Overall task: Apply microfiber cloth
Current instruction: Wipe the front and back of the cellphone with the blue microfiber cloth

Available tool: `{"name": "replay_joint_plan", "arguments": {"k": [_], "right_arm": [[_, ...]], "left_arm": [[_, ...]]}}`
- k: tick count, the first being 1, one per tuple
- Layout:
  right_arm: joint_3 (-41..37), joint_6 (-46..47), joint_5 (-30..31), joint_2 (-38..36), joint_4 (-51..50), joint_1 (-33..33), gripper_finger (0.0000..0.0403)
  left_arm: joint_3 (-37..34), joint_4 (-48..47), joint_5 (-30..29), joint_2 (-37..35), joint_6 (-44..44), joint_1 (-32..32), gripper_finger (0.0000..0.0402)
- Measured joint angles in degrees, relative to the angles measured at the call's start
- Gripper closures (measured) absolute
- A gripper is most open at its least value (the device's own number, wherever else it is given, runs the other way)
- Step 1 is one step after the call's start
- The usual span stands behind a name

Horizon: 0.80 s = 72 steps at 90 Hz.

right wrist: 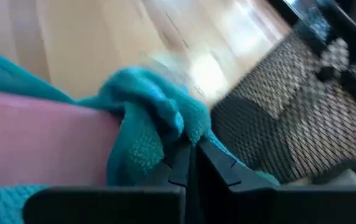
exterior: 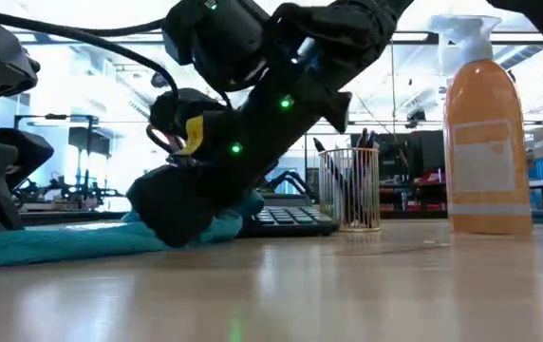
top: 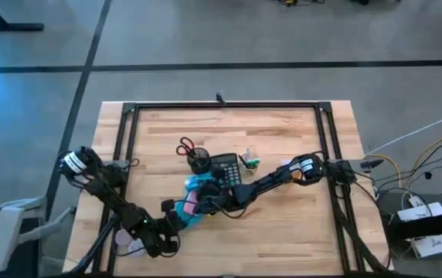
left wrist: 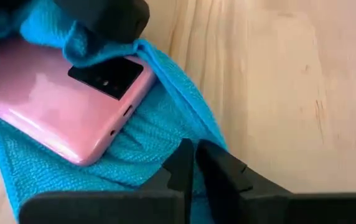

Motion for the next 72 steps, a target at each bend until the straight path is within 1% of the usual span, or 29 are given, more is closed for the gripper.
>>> {"name": "replay_joint_plan", "arguments": {"k": [10,18,35,47,58,62,72], "right_arm": [[0.0,5.5,1.9,-0.1,-5.0,1.8,0.0403],[0.0,7.2,2.8,-0.1,-5.8,3.1,0.0403],[-0.3,6.5,2.6,0.0,-3.3,5.5,0.0403],[-0.3,8.6,2.0,0.1,-1.6,7.1,0.0403],[-0.4,8.7,1.7,0.2,2.4,8.3,0.0403],[-0.4,8.6,0.7,0.3,4.7,8.8,0.0403],[-0.4,8.8,-5.4,0.4,10.6,10.2,0.0403]], "left_arm": [[0.0,0.0,0.0,0.0,-0.1,0.0,0.0381],[0.0,0.0,0.0,0.0,0.0,0.0,0.0381],[0.0,0.1,-0.3,0.0,0.3,-0.1,0.0381],[0.0,0.1,-0.5,0.0,0.3,-0.1,0.0381],[0.0,0.1,-0.6,0.0,0.5,0.0,0.0381],[0.0,0.1,-0.6,0.0,0.5,0.0,0.0381],[0.0,0.1,-0.8,0.0,0.5,0.0,0.0381]]}}
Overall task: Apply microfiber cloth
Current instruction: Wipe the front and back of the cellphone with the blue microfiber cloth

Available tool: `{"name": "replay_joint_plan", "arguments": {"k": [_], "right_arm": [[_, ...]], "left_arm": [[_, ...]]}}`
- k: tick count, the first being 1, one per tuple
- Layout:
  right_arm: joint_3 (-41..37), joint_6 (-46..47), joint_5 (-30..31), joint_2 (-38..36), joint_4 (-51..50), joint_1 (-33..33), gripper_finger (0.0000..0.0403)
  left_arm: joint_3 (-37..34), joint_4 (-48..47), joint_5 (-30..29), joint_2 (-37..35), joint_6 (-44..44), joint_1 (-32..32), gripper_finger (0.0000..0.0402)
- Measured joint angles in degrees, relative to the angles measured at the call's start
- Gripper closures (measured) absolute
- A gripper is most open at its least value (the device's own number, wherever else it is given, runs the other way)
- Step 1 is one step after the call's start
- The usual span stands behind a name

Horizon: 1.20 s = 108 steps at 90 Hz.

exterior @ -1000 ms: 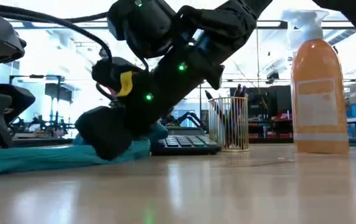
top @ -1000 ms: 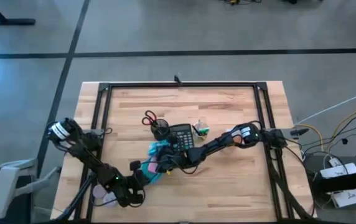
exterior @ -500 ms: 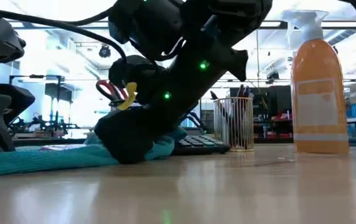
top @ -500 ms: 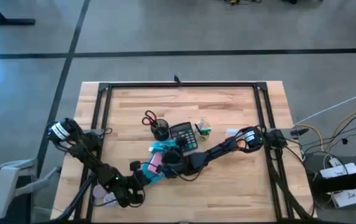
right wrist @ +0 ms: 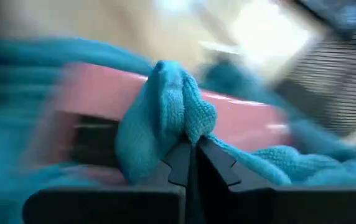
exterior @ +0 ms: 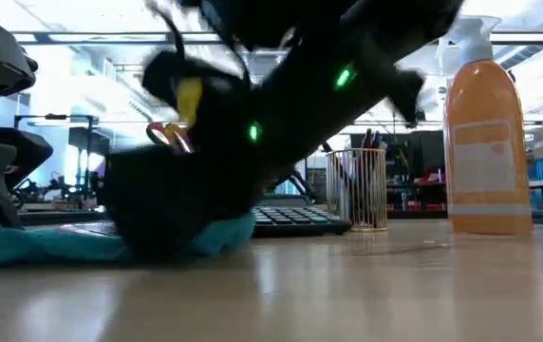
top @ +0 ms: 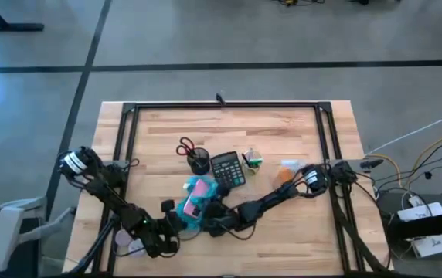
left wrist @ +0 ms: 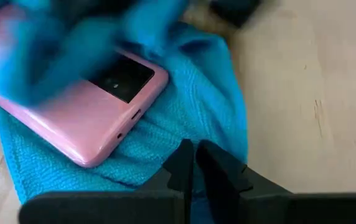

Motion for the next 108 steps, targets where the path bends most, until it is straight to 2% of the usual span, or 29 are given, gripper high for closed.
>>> {"name": "replay_joint_plan", "arguments": {"k": [7,18,32,40,46,73,87,108], "right_arm": [[0.0,0.1,-3.4,0.1,3.3,0.5,0.0403],[0.1,0.2,-2.2,0.1,2.6,0.7,0.0403],[0.2,1.6,4.6,-0.6,-8.8,0.2,0.0403],[0.3,5.3,7.5,-1.3,-16.5,-0.9,0.0403],[0.3,5.8,8.6,-1.8,-18.6,-1.7,0.0403],[0.1,-4.1,10.1,-3.3,-17.8,-6.1,0.0403],[0.1,-5.3,5.7,-3.3,-16.2,-9.5,0.0403],[0.0,-11.4,-0.9,-2.5,-6.1,-11.8,0.0403]], "left_arm": [[0.0,0.0,-0.4,0.0,0.0,0.0,0.0381],[0.0,0.0,-0.6,0.0,0.0,0.0,0.0381],[0.0,0.0,-0.8,0.0,-0.2,0.0,0.0381],[0.0,0.0,-0.9,0.0,-0.4,-0.2,0.0381],[0.0,0.0,-1.0,0.0,-0.4,-0.2,0.0381],[0.0,0.0,-1.3,0.0,-0.2,-0.2,0.0381],[0.0,0.0,-1.4,0.0,-0.2,-0.2,0.0381],[0.0,0.0,-1.4,0.0,0.0,-0.2,0.0381]]}}
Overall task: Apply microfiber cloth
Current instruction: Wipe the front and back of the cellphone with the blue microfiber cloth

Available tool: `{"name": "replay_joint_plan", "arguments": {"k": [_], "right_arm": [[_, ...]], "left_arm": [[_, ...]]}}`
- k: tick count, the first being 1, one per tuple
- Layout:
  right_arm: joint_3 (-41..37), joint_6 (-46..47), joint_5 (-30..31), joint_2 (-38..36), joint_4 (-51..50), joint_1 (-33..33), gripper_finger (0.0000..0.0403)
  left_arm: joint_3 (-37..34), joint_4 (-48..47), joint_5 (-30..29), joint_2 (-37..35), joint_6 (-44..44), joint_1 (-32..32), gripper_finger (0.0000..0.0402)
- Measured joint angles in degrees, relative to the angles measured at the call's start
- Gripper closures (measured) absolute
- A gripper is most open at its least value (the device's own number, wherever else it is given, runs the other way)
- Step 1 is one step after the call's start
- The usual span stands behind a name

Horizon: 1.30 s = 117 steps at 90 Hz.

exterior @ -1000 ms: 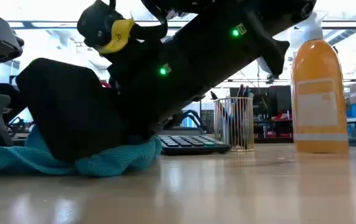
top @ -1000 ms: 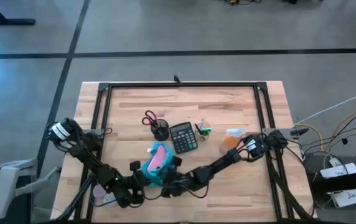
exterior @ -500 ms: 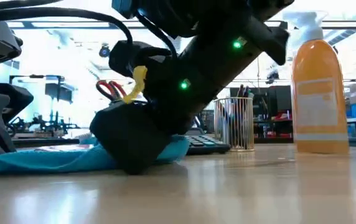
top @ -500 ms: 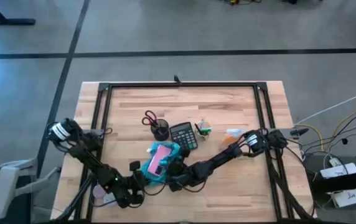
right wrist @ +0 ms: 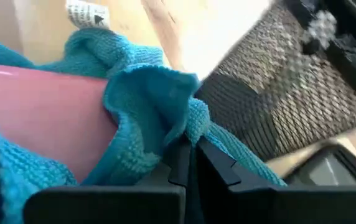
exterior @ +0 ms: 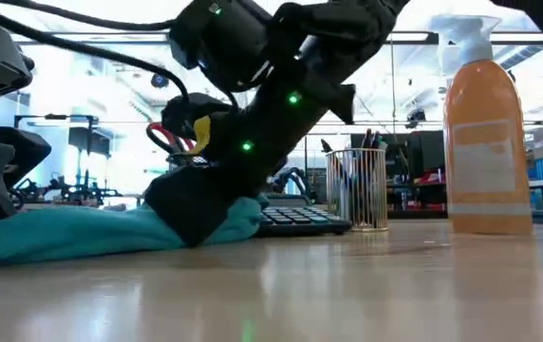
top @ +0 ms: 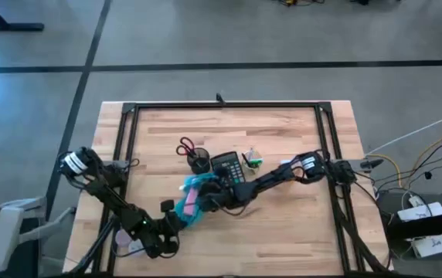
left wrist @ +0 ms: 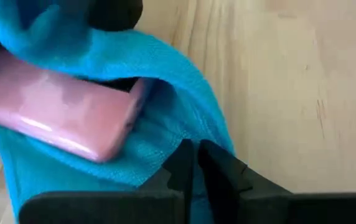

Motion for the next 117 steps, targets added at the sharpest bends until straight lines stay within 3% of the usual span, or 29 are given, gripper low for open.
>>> {"name": "replay_joint_plan", "arguments": {"k": [21,45,56,66,83,91,105,117], "right_arm": [[-0.1,-0.7,-14.1,0.2,10.7,2.0,0.0403],[0.1,3.5,-21.2,4.7,22.9,5.4,0.0403],[0.2,4.8,-24.7,4.8,22.4,6.3,0.0403],[0.2,3.6,-25.3,2.8,15.3,7.9,0.0403],[0.2,1.9,-24.4,-3.0,-6.1,10.9,0.0403],[0.1,1.9,-23.3,-5.7,-15.2,11.8,0.0403],[0.0,0.5,-23.6,-9.4,-23.7,12.0,0.0393],[0.0,1.1,-24.5,-12.3,-30.4,11.7,0.0345]], "left_arm": [[0.0,0.0,-0.1,0.0,-0.2,0.0,0.0381],[0.0,-0.1,-0.6,0.0,0.0,0.2,0.0381],[0.0,-0.5,-0.8,-0.5,0.0,0.2,0.0381],[-0.1,-1.8,1.5,-2.2,0.0,0.1,0.0381],[-0.1,-3.6,7.4,-5.5,-0.9,-0.3,0.0381],[-0.1,-5.4,7.5,-6.3,-0.9,-0.2,0.0381],[-0.1,-5.5,-0.4,-6.5,0.0,0.4,0.0381],[-0.1,-4.5,-6.3,-5.6,0.7,1.9,0.0381]]}}
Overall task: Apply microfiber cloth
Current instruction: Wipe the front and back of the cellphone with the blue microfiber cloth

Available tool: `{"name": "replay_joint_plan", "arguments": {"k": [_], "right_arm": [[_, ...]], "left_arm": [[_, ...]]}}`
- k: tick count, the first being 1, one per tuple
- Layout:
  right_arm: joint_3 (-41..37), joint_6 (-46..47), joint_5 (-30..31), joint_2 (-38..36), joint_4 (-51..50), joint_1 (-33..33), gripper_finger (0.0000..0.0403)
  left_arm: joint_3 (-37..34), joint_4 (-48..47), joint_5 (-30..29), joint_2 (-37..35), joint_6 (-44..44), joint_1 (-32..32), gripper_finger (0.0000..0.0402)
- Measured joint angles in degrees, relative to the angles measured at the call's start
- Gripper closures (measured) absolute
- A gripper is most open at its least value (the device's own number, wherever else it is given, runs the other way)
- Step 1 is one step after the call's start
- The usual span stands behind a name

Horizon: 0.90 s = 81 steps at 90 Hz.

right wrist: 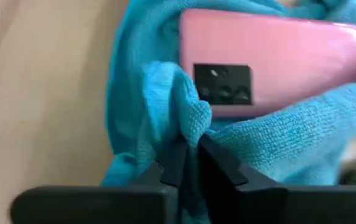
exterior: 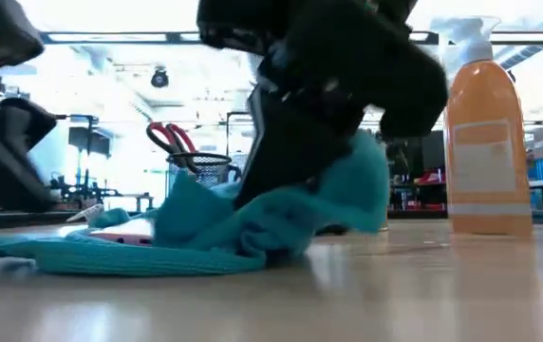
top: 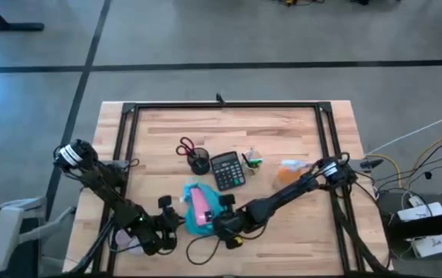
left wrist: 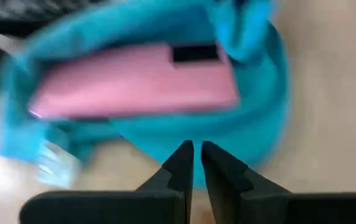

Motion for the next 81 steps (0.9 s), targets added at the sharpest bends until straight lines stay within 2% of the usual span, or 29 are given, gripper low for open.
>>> {"name": "replay_joint_plan", "arguments": {"k": [12,26,30,38,51,67,81], "right_arm": [[0.0,2.0,1.4,-2.8,-1.7,-1.4,0.0281],[0.1,-2.8,1.7,-2.3,8.2,-4.1,0.0234],[0.0,-5.2,1.4,-1.7,8.2,-4.7,0.0227],[0.0,-5.5,0.6,-0.8,3.3,-6.0,0.0222],[0.0,0.2,-3.1,-1.0,-13.2,-6.8,0.0225],[0.1,5.6,-5.5,-2.2,-33.4,-5.3,0.0228],[2.8,3.7,-0.7,-4.1,-32.4,-5.7,0.0227]], "left_arm": [[0.0,1.5,-1.3,1.3,2.1,2.7,0.0381],[0.0,4.5,-0.3,3.1,5.7,5.6,0.0381],[0.0,4.2,0.1,3.2,5.9,5.9,0.0381],[0.0,4.4,0.5,3.8,5.8,5.9,0.0381],[0.0,3.8,3.8,4.8,4.7,5.7,0.0381],[-0.2,4.2,3.4,6.1,4.0,5.7,0.0381],[-0.2,4.2,3.3,6.5,3.8,5.7,0.0381]]}}
